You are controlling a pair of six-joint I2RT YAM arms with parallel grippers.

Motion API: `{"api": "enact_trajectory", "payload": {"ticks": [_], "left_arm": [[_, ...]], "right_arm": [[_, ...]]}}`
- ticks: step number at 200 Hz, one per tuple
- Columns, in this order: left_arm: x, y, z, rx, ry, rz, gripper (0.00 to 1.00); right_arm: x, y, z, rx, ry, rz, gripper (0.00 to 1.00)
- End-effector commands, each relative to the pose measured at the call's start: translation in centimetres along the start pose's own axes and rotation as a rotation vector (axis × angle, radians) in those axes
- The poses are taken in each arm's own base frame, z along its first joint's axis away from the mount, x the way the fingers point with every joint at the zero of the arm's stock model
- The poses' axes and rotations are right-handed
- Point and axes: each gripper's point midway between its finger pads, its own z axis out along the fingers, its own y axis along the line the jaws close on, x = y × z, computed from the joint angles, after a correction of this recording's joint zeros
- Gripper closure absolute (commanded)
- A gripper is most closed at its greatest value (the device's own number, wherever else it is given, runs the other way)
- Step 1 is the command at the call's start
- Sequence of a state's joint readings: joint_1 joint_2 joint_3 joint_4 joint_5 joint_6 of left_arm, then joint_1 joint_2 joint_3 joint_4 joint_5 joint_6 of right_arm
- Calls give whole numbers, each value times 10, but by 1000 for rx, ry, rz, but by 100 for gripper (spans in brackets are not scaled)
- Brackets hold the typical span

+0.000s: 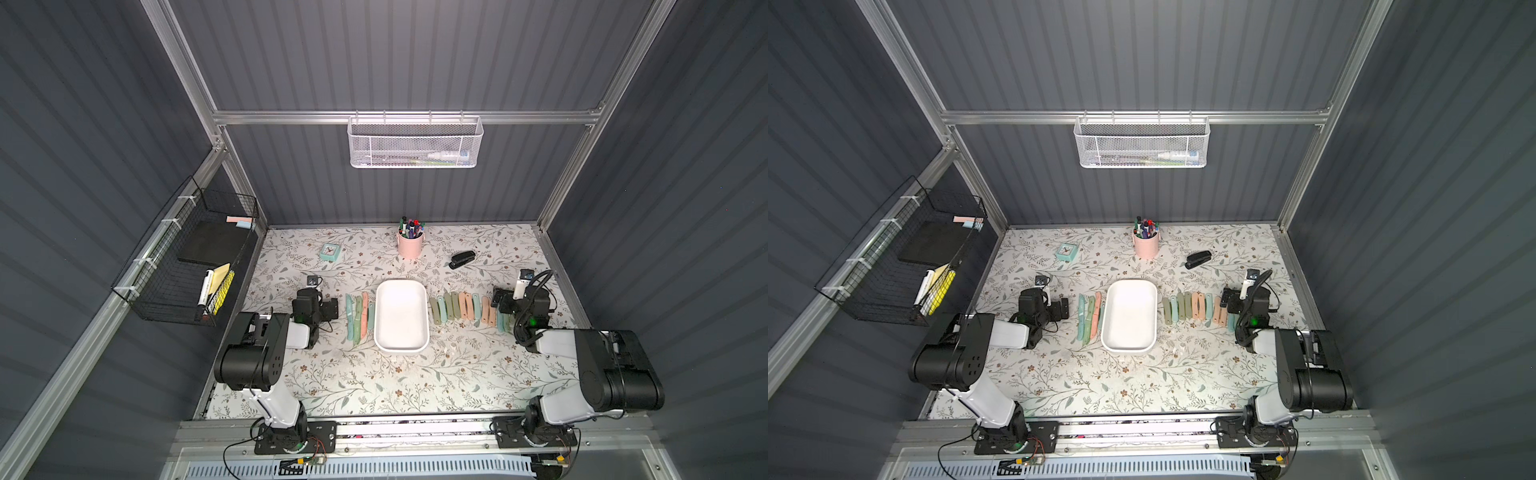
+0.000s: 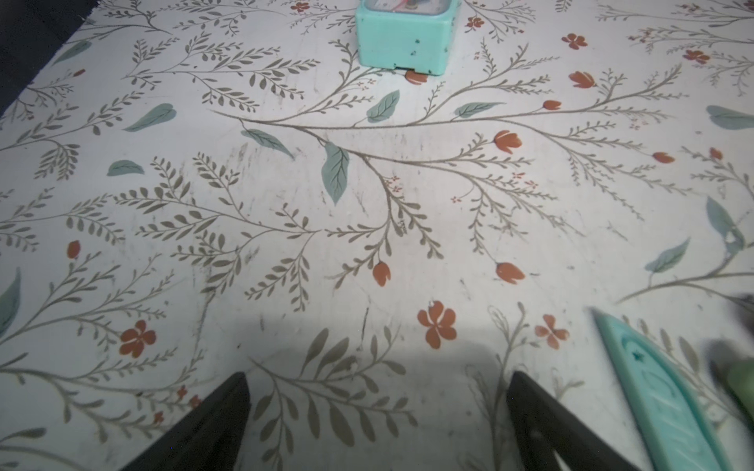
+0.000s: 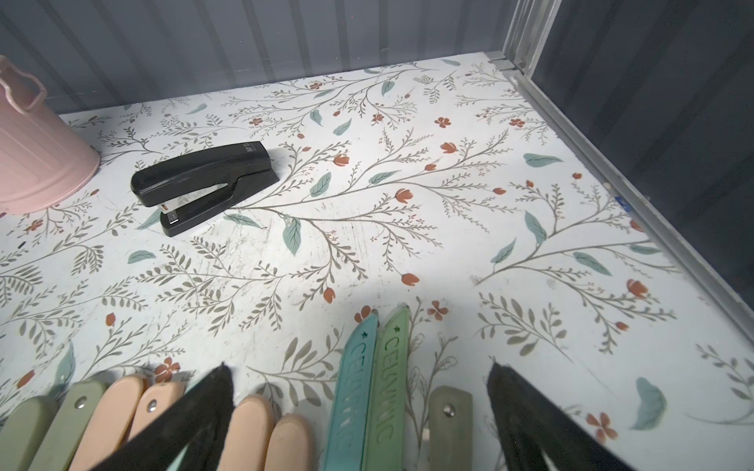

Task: Take the fruit knife out of the storage box
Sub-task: Reset both arms

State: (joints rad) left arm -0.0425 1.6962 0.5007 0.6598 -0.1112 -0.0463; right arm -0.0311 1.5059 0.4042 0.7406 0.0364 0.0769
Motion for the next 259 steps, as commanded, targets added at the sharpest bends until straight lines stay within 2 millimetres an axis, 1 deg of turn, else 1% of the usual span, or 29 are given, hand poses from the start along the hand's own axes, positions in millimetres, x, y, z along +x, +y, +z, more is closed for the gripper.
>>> {"api": "enact_trajectory", "payload": {"ticks": [1, 38, 44, 52, 62, 70, 82, 96, 105, 166, 178, 241, 259], "left_arm": [[3, -6, 0, 22, -6, 26, 1], [2, -6, 0, 24, -8, 25, 1], [3, -6, 0, 24, -7, 26, 1], [3, -6, 0, 23, -7, 25, 1], [3, -6, 0, 25, -5, 27, 0], [3, -19, 0, 101, -10, 50, 0], [2, -25, -1, 135, -21, 56, 1], [2, -25, -1, 133, -16, 57, 1], [2, -25, -1, 134, -15, 58, 1], [2, -24, -2, 131, -16, 55, 1], [4, -21, -1, 113, -10, 54, 1], [2, -24, -1, 127, -13, 55, 1], [4, -22, 0, 115, -7, 53, 1]], "right_arm": [[-15, 3, 0, -8, -46, -20, 1], [-14, 6, 1, -14, -41, -29, 1], [-14, 10, 2, -37, -36, -42, 1], [-13, 23, 3, -106, -17, -76, 1], [-13, 22, 2, -105, -19, -77, 1], [-13, 23, 3, -112, -13, -77, 1], [-12, 27, 2, -133, -18, -82, 1], [-12, 39, -2, -208, -33, -115, 1], [-11, 42, -3, -228, -36, -122, 1], [-11, 44, -5, -254, -37, -122, 1], [-11, 44, -5, -255, -39, -122, 1], [-11, 45, -6, -258, -43, -124, 1], [-11, 45, -6, -258, -43, -124, 1]]}}
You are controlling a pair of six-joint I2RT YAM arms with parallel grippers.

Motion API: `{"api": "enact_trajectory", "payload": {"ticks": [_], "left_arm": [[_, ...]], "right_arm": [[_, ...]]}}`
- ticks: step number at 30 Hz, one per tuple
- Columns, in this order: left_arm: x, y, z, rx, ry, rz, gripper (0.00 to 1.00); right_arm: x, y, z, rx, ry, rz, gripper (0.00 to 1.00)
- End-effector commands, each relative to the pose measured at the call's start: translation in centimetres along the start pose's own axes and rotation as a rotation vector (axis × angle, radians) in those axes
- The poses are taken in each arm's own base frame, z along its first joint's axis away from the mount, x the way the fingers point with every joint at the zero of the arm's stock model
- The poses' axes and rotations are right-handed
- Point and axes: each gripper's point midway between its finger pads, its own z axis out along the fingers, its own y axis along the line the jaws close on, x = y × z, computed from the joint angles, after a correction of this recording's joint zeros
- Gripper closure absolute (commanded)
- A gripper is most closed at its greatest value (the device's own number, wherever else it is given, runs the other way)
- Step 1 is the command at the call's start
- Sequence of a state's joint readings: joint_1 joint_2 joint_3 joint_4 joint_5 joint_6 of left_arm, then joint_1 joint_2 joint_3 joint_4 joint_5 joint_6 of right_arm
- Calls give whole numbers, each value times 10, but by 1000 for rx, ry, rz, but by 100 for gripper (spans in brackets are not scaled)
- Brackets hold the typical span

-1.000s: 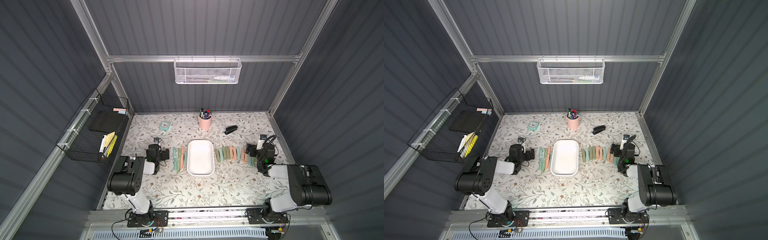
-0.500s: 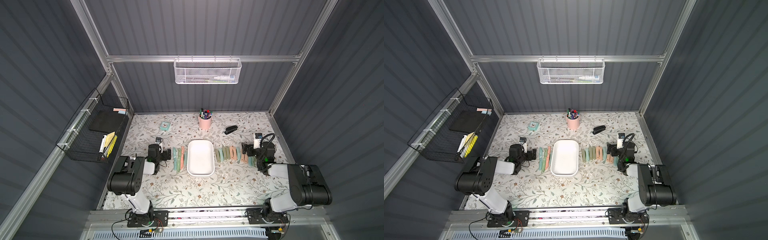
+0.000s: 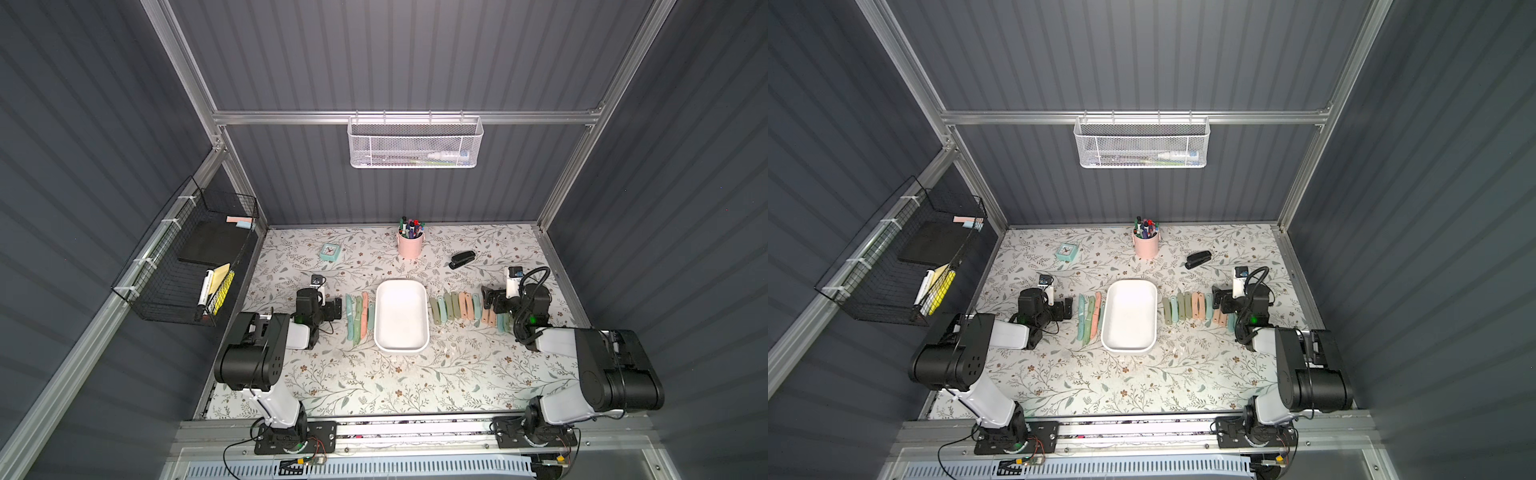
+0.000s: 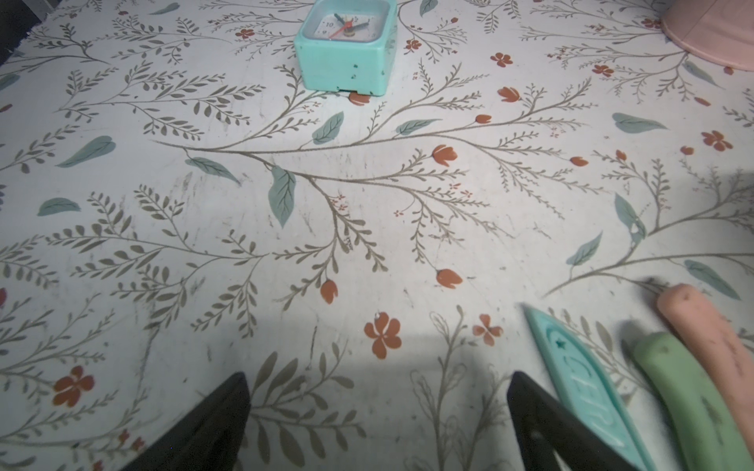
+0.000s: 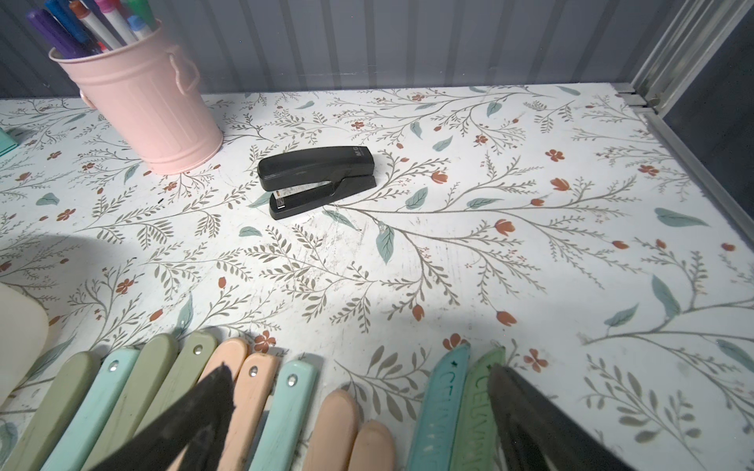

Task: Take the fruit knife out of the storage box
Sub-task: Reset both arms

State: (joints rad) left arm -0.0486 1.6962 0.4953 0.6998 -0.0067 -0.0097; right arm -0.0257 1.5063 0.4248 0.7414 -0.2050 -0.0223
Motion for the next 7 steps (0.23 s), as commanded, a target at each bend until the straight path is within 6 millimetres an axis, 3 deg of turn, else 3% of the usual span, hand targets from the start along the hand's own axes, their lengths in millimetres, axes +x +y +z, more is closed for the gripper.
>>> {"api": "enact_trajectory", "payload": {"ticks": [1, 7], "left_arm": [[10, -1, 1, 6, 26, 14, 1], [9, -4, 1, 20, 22, 15, 1]], "right_arm": [[-5, 1, -3, -10, -26, -25, 1], [-5, 1, -3, -8, -26, -24, 1]]}}
